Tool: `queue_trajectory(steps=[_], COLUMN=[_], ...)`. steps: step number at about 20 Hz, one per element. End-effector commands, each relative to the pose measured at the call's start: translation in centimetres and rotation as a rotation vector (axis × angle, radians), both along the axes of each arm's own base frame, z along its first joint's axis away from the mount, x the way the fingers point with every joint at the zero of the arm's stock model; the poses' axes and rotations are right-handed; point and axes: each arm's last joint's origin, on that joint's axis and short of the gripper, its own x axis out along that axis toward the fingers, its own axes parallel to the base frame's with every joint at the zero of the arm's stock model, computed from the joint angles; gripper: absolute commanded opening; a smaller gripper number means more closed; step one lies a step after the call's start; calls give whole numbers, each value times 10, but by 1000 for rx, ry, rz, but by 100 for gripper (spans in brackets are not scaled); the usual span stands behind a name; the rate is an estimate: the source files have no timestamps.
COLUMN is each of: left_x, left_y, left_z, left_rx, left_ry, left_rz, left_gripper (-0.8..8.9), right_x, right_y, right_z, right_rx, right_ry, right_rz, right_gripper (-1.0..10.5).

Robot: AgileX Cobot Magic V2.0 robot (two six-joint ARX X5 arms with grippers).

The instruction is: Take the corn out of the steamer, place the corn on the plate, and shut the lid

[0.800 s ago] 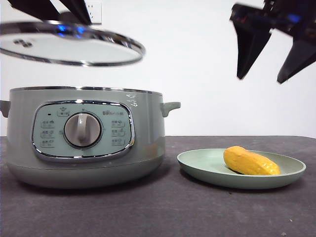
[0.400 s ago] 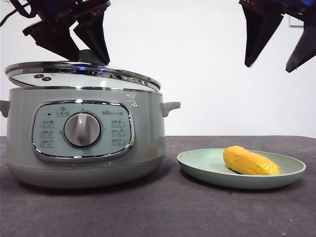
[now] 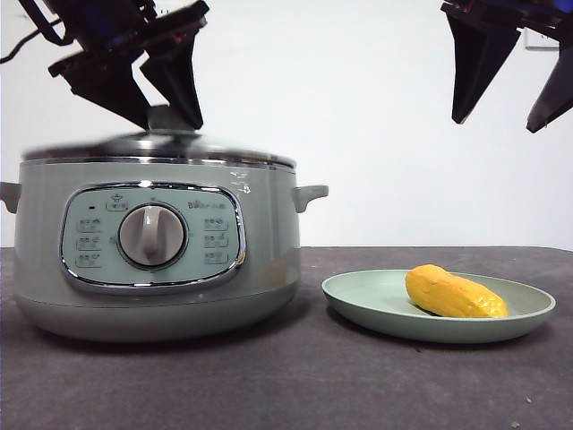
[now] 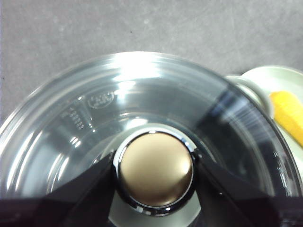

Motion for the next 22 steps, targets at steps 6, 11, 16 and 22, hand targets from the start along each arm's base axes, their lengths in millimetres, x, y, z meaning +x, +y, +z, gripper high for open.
queue_trajectory(steps=[6, 11, 16, 22], left_x=[0, 1, -28, -82], left_y=[-1, -1, 14, 45], left_z=[-7, 2, 35, 64], left_rx=[37, 5, -42, 54], left_ry=[42, -24, -102, -158], left_rz=[-14, -11, -7, 72], left_gripper=[328, 416, 407, -6], right_x=[0, 0, -1, -11], right_y=[0, 0, 0, -3], right_z=[-3, -3, -3, 9], right_rx=[-1, -2, -16, 13], right_ry=[11, 11, 4, -52], right_rz=[-9, -9, 12, 27], right_gripper=[409, 409, 405, 82])
